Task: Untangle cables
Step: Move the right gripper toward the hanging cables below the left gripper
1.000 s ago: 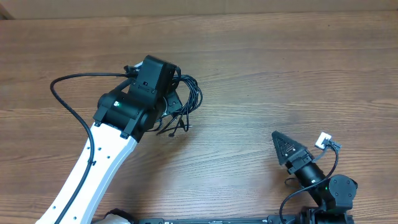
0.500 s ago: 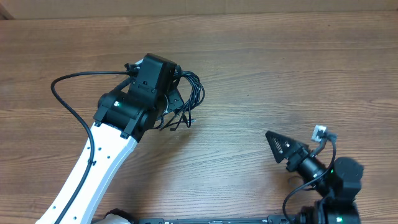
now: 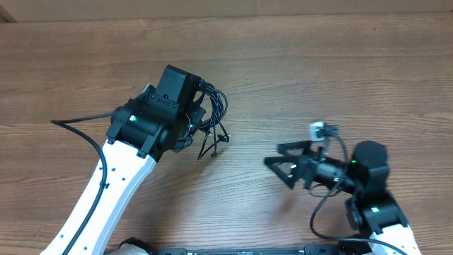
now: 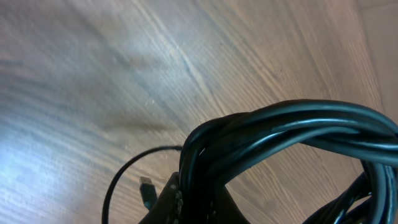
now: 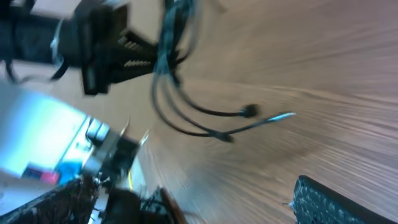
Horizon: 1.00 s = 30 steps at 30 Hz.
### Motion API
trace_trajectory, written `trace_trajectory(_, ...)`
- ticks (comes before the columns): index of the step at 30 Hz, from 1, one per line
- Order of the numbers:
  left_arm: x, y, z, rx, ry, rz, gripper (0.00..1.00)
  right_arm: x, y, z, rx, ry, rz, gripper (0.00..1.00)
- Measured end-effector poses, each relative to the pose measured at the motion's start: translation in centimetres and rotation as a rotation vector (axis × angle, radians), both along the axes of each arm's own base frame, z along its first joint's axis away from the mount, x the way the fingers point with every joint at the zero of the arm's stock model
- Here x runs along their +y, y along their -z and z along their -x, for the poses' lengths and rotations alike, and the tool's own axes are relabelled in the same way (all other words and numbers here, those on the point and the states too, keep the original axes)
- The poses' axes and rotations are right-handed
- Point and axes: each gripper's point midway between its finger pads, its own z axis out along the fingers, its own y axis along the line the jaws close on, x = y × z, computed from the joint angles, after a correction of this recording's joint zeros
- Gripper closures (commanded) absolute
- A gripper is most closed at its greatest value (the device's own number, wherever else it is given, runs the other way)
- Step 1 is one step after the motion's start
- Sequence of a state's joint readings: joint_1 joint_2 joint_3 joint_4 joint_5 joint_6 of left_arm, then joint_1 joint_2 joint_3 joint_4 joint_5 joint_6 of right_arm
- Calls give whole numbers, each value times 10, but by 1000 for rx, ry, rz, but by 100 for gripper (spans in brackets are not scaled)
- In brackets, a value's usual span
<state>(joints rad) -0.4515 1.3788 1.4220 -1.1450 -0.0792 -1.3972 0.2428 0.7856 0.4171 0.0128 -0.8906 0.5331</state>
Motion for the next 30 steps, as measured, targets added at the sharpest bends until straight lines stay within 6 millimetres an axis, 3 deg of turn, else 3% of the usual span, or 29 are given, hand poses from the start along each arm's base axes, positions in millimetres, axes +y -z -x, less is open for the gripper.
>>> trace_trajectory(9, -11, 7, 20, 105, 5, 78, 96, 73, -1, 10, -185, -79, 38, 0)
trace_trajectory(14, -21, 7, 26, 126, 28, 113, 96, 102, 11, 12, -219, -42, 76, 0)
trace_trajectory(19, -32, 9, 32, 148, 30, 131, 95, 114, 14, 16, -241, 8, 95, 1)
trace_trajectory(24, -40, 15, 34, 183, -10, 146, 96, 117, 27, 13, -235, 71, 147, 29)
trace_trajectory(26, -43, 18, 35, 196, -18, 149, 96, 115, 34, 9, -234, 101, 179, 48)
trace_trajectory(29, -44, 20, 35, 207, -30, 151, 96, 111, 40, 4, -226, 145, 210, 84)
trace_trajectory(30, -44, 20, 35, 207, -32, 151, 96, 110, 40, 2, -226, 154, 212, 91)
